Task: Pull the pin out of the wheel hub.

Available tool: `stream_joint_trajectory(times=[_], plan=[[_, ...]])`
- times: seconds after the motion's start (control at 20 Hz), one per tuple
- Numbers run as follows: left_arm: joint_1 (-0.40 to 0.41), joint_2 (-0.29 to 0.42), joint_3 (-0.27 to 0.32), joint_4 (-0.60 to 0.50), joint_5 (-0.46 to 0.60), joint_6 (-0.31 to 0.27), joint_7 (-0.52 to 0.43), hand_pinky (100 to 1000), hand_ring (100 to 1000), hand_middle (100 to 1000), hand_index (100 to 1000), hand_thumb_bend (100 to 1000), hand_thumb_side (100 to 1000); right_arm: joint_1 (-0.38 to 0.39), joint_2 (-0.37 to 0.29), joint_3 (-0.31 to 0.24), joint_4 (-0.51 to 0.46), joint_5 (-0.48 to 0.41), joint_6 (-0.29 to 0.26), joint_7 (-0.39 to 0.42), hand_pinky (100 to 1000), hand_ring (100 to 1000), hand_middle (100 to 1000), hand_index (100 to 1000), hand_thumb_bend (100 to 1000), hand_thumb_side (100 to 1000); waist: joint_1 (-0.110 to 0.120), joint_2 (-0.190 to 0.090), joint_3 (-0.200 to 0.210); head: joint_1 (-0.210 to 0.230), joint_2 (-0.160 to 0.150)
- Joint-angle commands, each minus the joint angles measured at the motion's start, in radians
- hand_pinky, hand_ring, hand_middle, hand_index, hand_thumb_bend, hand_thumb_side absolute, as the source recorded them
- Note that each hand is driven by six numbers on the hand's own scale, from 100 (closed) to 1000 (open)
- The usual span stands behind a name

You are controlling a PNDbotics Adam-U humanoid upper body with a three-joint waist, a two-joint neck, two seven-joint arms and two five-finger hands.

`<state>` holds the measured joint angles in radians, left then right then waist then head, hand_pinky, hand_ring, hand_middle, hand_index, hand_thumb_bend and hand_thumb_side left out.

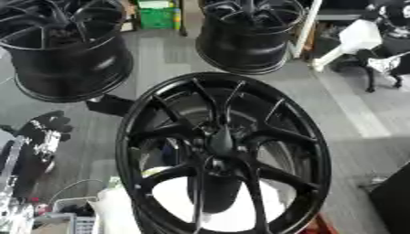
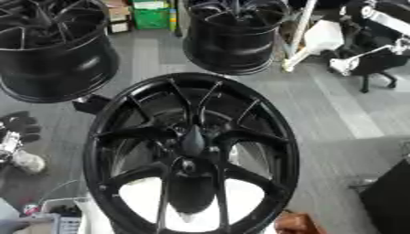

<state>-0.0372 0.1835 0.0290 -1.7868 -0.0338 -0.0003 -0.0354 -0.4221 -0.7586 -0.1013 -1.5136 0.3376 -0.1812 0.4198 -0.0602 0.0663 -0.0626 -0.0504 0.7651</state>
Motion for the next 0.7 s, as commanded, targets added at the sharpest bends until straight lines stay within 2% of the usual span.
stream_joint_trajectory(times=[0.05,0.1,0.15,0.35,0.4,0.5,0.6,0.65,0.7], plan=[[-0.016,0.015,0.009,-0.023,-0.002,0.000,0.007,753,722,680,794,212,607,0.046,-0.008,-0.085,0.014,0.030,0.027,-0.057,650,510,364,481,125,100,-0.001,-0.006,-0.003,0.008,0.005],[-0.017,0.015,0.009,-0.024,-0.002,0.000,0.008,753,722,680,794,213,607,0.074,-0.001,-0.104,0.019,0.041,0.035,-0.075,662,527,409,526,151,100,-0.002,-0.005,-0.003,0.008,0.005],[-0.017,0.015,0.010,-0.024,-0.003,0.000,0.009,753,722,680,794,213,607,0.101,0.007,-0.122,0.027,0.053,0.045,-0.091,680,562,491,618,171,107,-0.003,-0.004,-0.003,0.009,0.005],[-0.019,0.014,0.012,-0.024,-0.004,0.001,0.011,753,722,680,794,214,606,0.211,0.058,-0.206,0.046,0.114,0.092,-0.159,710,621,615,769,215,121,-0.004,-0.004,0.000,0.010,0.005],[-0.019,0.014,0.012,-0.024,-0.004,0.001,0.012,753,722,680,794,214,606,0.239,0.076,-0.233,0.044,0.122,0.106,-0.176,712,625,622,776,218,124,-0.004,-0.004,0.001,0.008,0.005],[-0.019,0.015,0.012,-0.024,-0.004,0.001,0.014,752,722,680,794,214,606,0.284,0.110,-0.282,0.043,0.129,0.130,-0.213,734,673,703,840,278,178,-0.004,-0.004,0.003,0.005,0.005],[-0.020,0.014,0.013,-0.024,-0.004,0.001,0.015,752,722,680,794,214,606,0.314,0.144,-0.330,0.042,0.128,0.153,-0.248,747,696,728,860,338,235,-0.005,-0.004,0.003,0.000,0.005],[-0.020,0.014,0.013,-0.024,-0.004,0.001,0.015,753,722,679,794,214,606,0.324,0.158,-0.347,0.041,0.125,0.162,-0.266,766,731,754,875,424,320,-0.005,-0.004,0.002,-0.002,0.005],[-0.021,0.013,0.013,-0.023,-0.004,0.001,0.015,753,722,679,794,214,606,0.335,0.174,-0.364,0.039,0.119,0.170,-0.285,773,740,764,879,449,348,-0.005,-0.005,0.002,-0.003,0.005]])
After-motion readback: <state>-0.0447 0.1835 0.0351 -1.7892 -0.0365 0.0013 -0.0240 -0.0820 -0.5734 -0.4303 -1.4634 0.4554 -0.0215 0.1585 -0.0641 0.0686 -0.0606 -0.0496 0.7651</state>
